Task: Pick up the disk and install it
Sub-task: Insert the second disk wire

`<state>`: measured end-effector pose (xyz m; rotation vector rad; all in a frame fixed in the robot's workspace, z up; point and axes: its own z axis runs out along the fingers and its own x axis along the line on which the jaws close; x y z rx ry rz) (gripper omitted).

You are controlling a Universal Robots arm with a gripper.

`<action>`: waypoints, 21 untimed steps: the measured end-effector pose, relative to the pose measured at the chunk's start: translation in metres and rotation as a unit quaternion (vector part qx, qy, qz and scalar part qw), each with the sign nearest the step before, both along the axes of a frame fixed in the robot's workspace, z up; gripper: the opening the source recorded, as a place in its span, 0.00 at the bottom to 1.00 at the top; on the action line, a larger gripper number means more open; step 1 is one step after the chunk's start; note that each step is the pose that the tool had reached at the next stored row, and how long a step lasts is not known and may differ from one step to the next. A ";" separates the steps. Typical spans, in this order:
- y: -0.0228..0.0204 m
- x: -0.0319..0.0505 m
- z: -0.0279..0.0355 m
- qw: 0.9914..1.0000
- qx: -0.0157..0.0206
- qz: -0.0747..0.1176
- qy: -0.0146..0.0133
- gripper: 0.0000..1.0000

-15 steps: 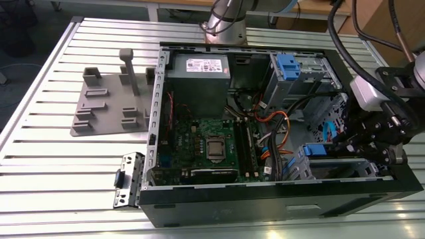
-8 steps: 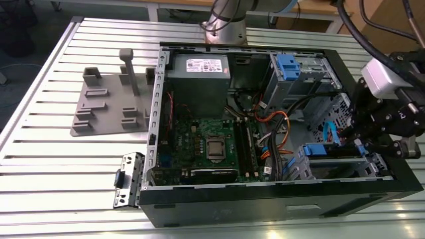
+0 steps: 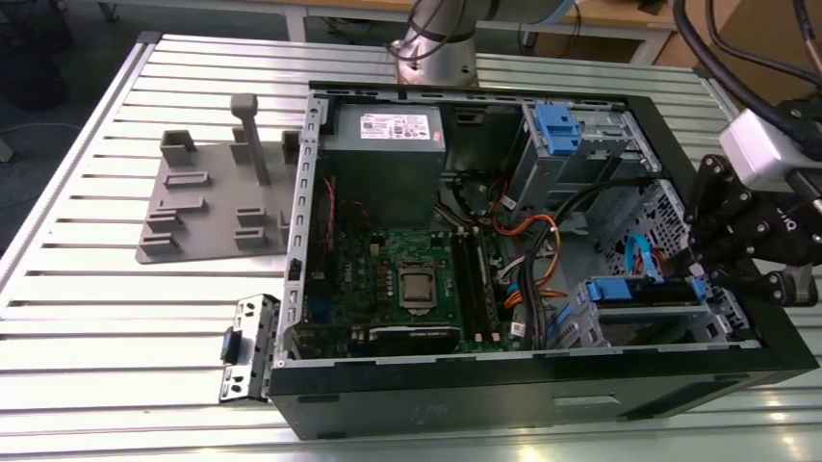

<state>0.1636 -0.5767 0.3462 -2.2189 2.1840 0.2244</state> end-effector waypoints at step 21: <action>0.0032 0.0060 0.0127 1.000 0.000 0.000 0.004 0.10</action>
